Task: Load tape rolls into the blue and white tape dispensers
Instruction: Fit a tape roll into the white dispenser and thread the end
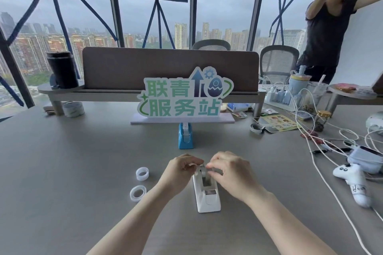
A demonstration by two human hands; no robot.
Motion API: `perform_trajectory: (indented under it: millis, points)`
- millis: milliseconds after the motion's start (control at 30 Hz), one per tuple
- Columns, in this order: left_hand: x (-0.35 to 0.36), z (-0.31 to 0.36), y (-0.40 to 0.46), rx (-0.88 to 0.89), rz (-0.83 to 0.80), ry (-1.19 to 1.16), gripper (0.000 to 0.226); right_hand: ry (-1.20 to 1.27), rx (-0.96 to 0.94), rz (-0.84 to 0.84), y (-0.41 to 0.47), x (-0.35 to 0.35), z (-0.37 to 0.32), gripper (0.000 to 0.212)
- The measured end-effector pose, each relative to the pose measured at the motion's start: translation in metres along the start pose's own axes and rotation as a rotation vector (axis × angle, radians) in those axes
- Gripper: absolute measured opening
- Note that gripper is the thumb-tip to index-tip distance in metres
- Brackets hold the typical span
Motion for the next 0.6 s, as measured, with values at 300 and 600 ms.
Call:
perform_trajectory:
  millis: [300, 600]
  points:
    - [-0.003, 0.006, -0.016, -0.068, -0.075, -0.169, 0.052, -0.037, -0.025, 0.029, -0.002, 0.0, -0.005, 0.007]
    - [-0.002, 0.0, -0.036, -0.152, -0.426, -0.086, 0.106, 0.028, 0.006, -0.021, -0.014, -0.001, -0.007, 0.005]
Point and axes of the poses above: each hand's wrist, its own y-axis towards the middle knuckle, its own x-axis out of the palm, z = x × y, the point moved 3 cm from there along y, towards the middle knuckle, and after that the axes turned 3 degrees about -x, right-handed, at the moved point
